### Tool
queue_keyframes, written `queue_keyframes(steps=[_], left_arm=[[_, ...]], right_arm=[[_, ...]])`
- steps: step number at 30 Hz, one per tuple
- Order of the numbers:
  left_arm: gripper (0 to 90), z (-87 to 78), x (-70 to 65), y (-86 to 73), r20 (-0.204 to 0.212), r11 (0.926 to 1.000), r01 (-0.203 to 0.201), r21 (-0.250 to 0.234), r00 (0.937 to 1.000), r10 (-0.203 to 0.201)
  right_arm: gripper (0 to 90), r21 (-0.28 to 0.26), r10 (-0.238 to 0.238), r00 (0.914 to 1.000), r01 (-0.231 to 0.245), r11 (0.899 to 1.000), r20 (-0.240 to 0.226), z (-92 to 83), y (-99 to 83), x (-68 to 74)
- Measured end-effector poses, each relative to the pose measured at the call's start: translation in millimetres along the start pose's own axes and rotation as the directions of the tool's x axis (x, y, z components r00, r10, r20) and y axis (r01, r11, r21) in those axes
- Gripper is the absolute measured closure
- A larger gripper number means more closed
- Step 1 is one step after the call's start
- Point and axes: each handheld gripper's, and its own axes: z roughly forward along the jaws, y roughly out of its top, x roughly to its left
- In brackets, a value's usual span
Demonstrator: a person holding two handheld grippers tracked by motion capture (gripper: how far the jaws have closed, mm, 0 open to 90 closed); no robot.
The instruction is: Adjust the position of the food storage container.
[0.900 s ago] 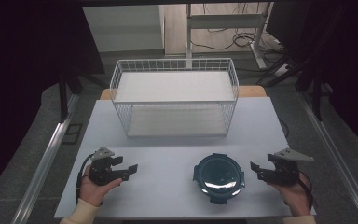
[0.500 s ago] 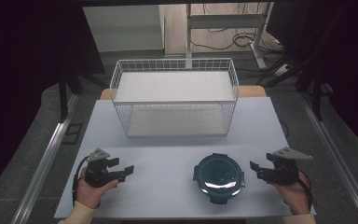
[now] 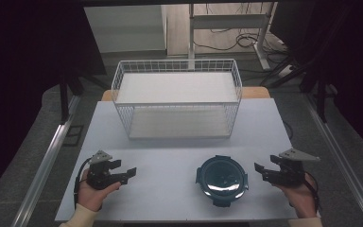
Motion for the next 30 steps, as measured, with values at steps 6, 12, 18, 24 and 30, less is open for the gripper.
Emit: queue_keyframes(steps=[6,12,18,24,30], left_arm=[[24.6,0.4,1.1,-0.6,-0.003,1.0000,0.001,0.002,1.0000,-0.001],[24.4,2.1,0.5,-1.1,-0.004,1.0000,0.001,0.008,1.0000,-0.001],[24.3,3.9,-1.7,-1.8,-0.002,0.9999,-0.004,0.016,1.0000,0.004],[23.9,3.4,-6.3,-0.5,-0.009,0.9998,-0.015,0.017,0.9998,0.015],[23.9,4.2,-6.1,-0.8,0.013,0.9998,-0.002,0.020,0.9999,0.002]], right_arm=[[32.8,0.000,-0.021,0.9994,0.021,1.000,-0.028,-20.1,8.1,8.6],[45.5,0.022,-0.060,0.9945,0.062,0.998,-0.086,-29.7,9.9,20.2],[74.5,0.064,-0.096,0.9906,0.102,0.993,-0.098,-32.8,10.5,29.0],[89.4,0.094,-0.156,0.9785,0.169,0.981,-0.135,-40.6,9.0,36.1],[89.6,0.141,-0.186,0.9660,0.213,0.967,-0.179,-44.4,1.2,44.8]])
